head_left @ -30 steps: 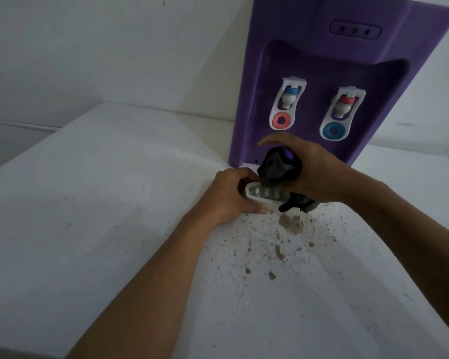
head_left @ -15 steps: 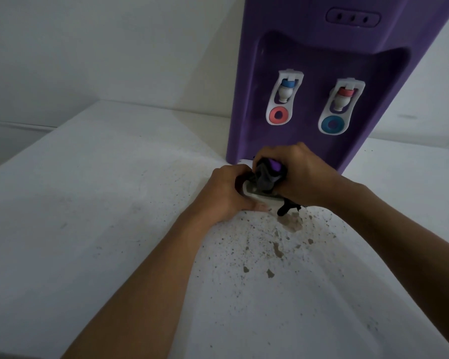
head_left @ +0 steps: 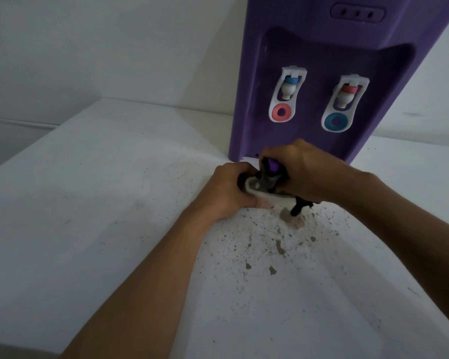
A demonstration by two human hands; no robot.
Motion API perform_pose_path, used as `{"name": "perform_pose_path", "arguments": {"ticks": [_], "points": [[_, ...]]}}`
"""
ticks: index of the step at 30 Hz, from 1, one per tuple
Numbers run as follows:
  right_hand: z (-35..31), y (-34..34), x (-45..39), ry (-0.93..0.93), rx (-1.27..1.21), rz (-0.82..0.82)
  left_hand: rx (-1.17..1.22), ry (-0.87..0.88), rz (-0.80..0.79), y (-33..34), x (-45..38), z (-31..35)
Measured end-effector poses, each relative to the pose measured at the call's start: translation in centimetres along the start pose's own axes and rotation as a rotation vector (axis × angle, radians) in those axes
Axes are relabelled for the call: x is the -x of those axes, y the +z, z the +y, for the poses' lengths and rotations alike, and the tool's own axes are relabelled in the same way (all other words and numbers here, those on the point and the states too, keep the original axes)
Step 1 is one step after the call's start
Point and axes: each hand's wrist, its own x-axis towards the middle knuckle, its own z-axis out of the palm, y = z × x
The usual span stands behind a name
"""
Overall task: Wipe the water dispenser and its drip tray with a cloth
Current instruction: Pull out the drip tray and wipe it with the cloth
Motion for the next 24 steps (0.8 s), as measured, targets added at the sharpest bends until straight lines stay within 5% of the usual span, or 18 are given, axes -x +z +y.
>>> {"name": "perform_pose_path", "arguments": {"ticks": [14, 24], "points": [[1.7, -0.1, 0.9, 0.193, -0.276, -0.007, 0.056, 0.038, -0.003, 0.0, 0.1, -0.1], [2.5, -0.7, 2.5, 0.29, -1.012, 0.122, 0.1, 0.034, -0.012, 0.1, 0.2, -0.1]]}}
